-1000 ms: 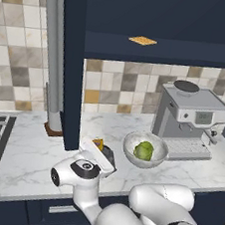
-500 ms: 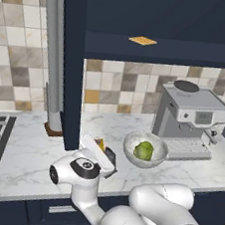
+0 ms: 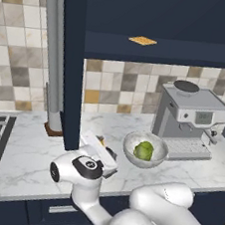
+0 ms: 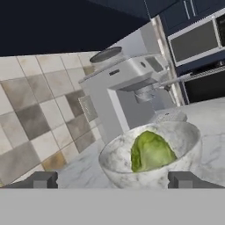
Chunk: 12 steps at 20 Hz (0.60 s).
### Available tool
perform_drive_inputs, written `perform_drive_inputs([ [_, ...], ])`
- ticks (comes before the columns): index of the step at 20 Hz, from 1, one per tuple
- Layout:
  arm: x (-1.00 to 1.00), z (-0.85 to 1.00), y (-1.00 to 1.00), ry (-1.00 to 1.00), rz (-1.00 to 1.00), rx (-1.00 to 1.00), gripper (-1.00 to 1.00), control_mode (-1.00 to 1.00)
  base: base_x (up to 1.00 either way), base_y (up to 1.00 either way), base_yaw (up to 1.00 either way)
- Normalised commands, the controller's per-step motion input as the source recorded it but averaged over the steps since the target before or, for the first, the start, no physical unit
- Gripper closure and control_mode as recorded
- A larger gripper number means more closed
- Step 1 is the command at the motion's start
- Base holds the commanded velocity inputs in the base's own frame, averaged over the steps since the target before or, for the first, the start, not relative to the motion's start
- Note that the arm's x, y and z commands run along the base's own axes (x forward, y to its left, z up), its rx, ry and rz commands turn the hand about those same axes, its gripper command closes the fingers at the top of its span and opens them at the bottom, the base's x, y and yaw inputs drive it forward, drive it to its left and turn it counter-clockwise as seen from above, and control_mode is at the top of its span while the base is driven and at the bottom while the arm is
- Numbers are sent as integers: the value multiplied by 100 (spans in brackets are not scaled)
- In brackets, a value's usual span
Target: Pick the cheese from the fridge and the cheese grater from the cabinet and place them next to the salad bowl.
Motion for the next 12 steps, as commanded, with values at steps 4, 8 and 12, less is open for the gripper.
perform_drive_inputs([
  [4, -21, 31, -20, 15, 13, 0, -100, -100, 0, 0, 0],
  [8, -16, 34, -20, 27, 24, 0, -100, -100, 0, 0, 0],
  [12, -18, 38, -23, 24, 30, 0, -100, -100, 0, 0, 0],
])
